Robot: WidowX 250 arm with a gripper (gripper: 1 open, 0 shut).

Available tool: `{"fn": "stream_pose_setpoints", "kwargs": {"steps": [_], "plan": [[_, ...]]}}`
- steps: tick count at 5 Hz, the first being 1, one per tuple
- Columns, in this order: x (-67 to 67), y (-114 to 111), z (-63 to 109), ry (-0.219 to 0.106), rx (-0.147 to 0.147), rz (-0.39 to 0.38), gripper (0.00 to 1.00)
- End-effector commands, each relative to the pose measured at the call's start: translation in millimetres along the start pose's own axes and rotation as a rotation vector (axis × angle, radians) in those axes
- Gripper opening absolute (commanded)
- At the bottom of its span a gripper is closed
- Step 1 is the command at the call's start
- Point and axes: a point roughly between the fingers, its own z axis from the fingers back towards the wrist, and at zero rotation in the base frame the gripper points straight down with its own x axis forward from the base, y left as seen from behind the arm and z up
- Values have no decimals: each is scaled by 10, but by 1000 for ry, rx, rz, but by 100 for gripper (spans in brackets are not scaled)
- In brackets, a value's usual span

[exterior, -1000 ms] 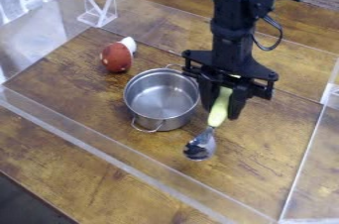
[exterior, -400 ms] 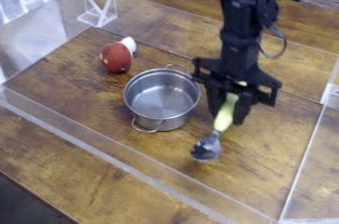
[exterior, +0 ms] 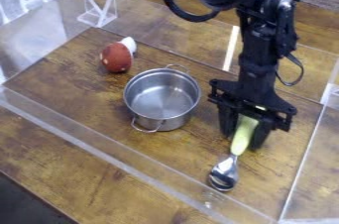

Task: Move the green spoon to the right

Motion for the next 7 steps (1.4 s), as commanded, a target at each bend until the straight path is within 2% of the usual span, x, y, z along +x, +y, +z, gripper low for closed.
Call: {"fn": "stream_pose_setpoints", "kwargs": {"steps": [1, 3, 5, 7], "plan": [[61, -58, 204, -56, 8, 26, 100], [89, 213, 240, -42, 33, 198, 100], [46, 253, 266, -40, 44, 182, 100], [1, 231, 566, -47, 46, 299, 100]]}}
